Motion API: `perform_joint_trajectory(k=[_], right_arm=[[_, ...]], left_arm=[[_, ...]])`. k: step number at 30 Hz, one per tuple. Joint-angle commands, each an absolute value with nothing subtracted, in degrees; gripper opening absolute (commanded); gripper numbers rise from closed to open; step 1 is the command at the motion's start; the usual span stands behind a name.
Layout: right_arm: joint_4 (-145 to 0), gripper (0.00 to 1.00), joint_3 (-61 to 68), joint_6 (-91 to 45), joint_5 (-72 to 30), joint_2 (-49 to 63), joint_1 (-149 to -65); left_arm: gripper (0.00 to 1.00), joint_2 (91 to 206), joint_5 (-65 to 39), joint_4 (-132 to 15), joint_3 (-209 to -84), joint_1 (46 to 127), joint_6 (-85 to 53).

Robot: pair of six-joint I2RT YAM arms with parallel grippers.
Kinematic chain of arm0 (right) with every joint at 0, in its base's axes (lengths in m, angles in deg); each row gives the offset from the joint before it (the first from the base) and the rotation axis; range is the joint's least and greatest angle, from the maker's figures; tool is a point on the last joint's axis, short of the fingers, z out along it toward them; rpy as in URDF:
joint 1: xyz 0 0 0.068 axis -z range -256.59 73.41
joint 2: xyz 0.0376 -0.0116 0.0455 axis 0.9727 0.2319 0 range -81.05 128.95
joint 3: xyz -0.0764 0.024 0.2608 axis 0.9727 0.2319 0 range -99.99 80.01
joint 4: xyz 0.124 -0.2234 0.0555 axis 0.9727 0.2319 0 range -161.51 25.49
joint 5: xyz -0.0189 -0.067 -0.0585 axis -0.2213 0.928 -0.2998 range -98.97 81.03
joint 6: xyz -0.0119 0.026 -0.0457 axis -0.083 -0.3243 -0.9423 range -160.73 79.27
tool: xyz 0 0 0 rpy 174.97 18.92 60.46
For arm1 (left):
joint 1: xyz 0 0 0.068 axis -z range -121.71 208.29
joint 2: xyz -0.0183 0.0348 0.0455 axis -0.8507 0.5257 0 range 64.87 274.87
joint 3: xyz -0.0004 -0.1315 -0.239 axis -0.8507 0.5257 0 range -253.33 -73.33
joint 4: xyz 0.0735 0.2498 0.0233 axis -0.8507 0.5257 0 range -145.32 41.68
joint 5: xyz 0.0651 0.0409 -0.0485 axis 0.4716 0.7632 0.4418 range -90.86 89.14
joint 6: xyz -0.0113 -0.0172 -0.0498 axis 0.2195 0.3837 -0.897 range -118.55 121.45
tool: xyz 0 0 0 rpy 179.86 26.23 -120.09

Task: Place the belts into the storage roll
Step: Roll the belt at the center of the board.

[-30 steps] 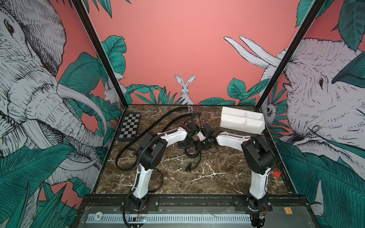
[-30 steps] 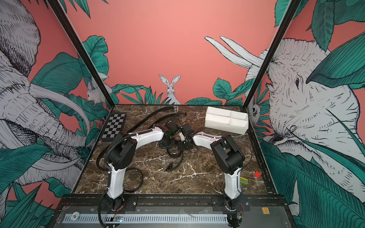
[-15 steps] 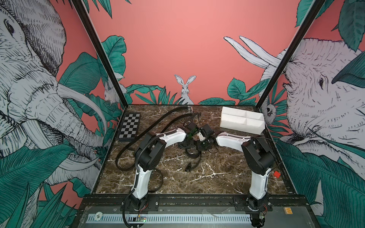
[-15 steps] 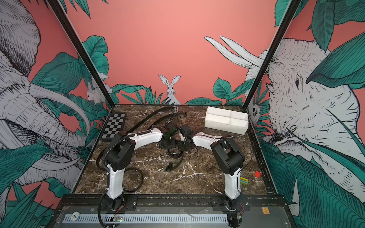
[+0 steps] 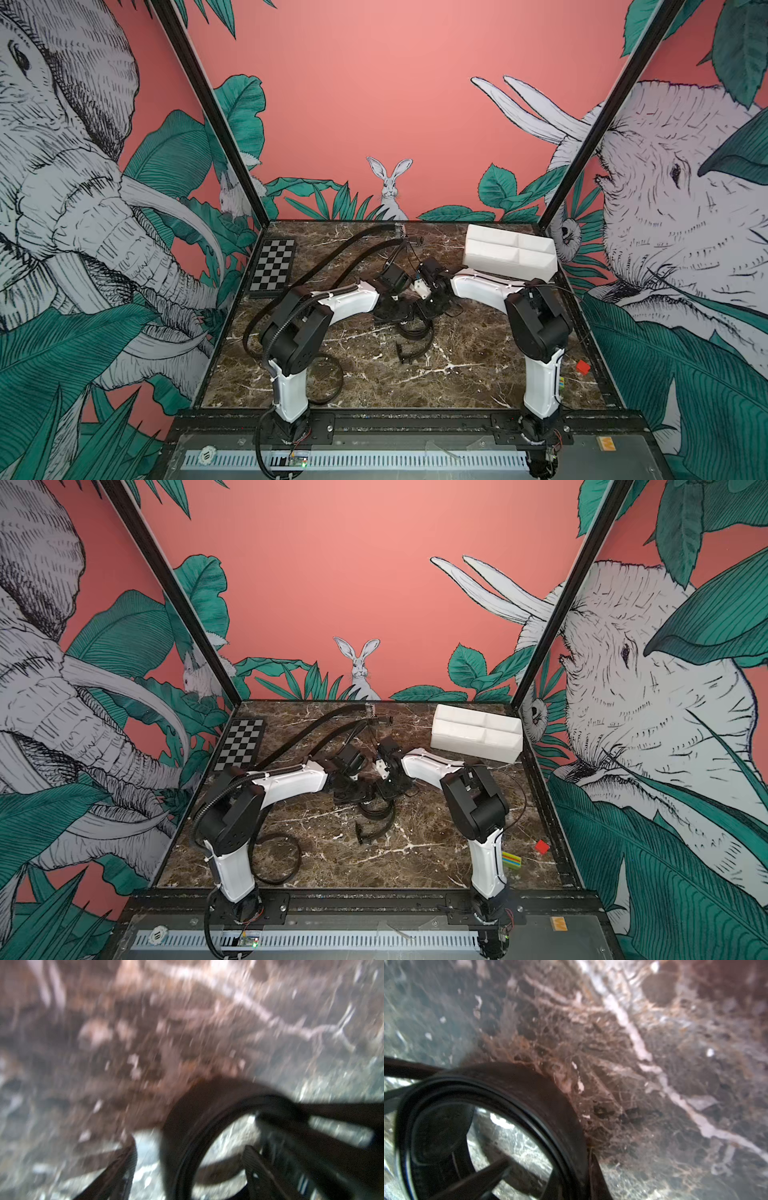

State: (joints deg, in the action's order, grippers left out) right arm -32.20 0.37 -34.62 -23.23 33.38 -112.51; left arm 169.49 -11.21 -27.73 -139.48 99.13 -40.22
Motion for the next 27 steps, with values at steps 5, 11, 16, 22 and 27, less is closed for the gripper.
perform_joint_trajectory(k=[5, 11, 16, 22, 27], right_arm=[[-20.56, 0.0, -4.78, -49.75, -23.05, 37.36, -112.75], [-19.62, 0.0, -10.3, -55.2, -19.44, 40.35, -113.66], [-22.23, 0.0, -11.33, -55.72, -18.16, 40.51, -113.77], [-27.24, 0.0, -10.6, -55.79, -19.0, 39.97, -114.24], [-28.61, 0.0, -10.74, -55.72, -19.74, 40.28, -114.56]], left_arm=[[0.85, 162.22, -6.85, -20.57, -136.79, 95.11, -28.13], [0.82, 159.57, -11.45, -30.48, -134.01, 95.11, -25.42], [0.81, 158.58, -16.25, -35.96, -131.6, 95.11, -26.44], [0.78, 160.71, -18.44, -41.02, -129.75, 95.09, -29.2], [0.71, 164.4, -17.53, -41.59, -131.41, 95.11, -30.27]])
